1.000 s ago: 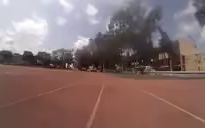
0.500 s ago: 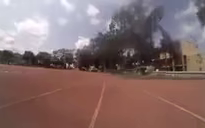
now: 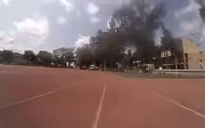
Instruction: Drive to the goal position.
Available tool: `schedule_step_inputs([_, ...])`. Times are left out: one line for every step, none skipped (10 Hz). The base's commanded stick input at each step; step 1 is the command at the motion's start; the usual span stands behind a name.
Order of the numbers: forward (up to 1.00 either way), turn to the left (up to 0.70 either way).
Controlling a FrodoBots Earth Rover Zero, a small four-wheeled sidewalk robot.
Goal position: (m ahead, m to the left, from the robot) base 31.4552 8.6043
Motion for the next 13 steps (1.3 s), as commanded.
schedule_step_inputs([0.70, 0.00])
schedule_step_inputs([0.70, 0.00])
schedule_step_inputs([0.70, 0.00])
schedule_step_inputs([0.70, 0.00])
schedule_step_inputs([0.70, 0.00])
schedule_step_inputs([0.70, 0.00])
schedule_step_inputs([0.70, 0.00])
schedule_step_inputs([0.70, 0.00])
schedule_step_inputs([0.70, 0.00])
schedule_step_inputs([0.70, 0.00])
schedule_step_inputs([0.70, 0.00])
schedule_step_inputs([0.70, 0.00])
schedule_step_inputs([0.70, 0.00])
